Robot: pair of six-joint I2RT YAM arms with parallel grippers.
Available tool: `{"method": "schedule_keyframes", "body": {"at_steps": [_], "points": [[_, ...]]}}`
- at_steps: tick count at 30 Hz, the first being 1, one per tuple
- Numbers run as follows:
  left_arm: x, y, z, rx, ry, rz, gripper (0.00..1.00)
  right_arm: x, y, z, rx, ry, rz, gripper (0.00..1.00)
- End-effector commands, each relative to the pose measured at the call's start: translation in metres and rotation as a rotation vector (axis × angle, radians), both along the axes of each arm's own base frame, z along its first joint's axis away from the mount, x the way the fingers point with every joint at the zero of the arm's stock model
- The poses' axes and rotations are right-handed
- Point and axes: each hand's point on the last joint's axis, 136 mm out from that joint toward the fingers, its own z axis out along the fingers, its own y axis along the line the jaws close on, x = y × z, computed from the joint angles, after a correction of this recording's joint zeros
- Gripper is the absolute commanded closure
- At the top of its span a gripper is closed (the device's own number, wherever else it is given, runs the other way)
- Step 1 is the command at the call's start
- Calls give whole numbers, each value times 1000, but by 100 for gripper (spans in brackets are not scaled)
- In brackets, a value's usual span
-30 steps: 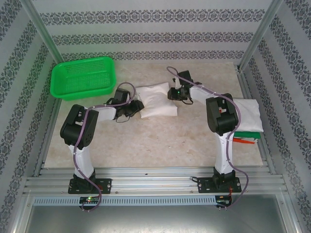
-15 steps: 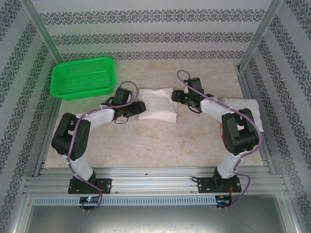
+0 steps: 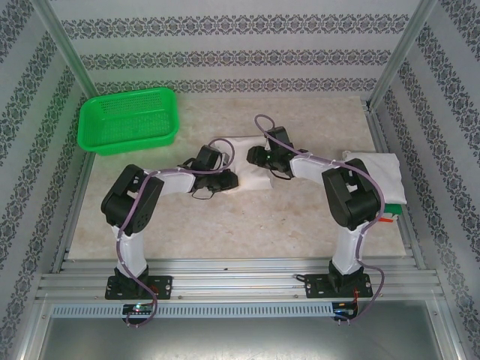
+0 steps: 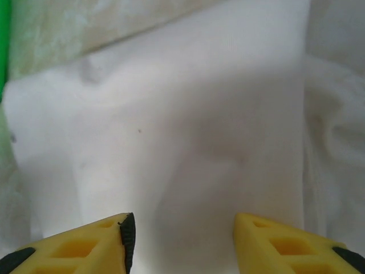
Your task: Fold and stack the t-shirts
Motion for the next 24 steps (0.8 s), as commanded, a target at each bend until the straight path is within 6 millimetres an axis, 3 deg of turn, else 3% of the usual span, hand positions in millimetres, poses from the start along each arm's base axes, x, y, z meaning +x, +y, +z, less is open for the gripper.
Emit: {"method": "schedule_keyframes", "body": {"at_steps": [1, 5, 8, 14, 18, 21, 24], "points": [[-22, 4, -35, 14, 96, -7, 76, -2, -13, 12, 1, -23, -36, 50], [-18, 1, -19, -11, 41, -30, 62, -10, -45, 23, -50, -62, -96, 39], [-9, -4, 6, -29, -30, -49, 48, -19, -61, 21, -55, -42, -136, 29], [8, -9, 54, -53, -142, -64, 37, -24, -51, -1, 4, 44, -81, 21], [22, 12, 72, -39, -196, 3, 27, -22, -42, -10, 35, 75, -53, 20], [29, 35, 69, -7, -196, 60, 16, -21, -38, -18, 40, 93, -37, 19], [34, 56, 63, 59, -190, 109, 14, -21, -34, -22, 53, 104, -21, 18]]}}
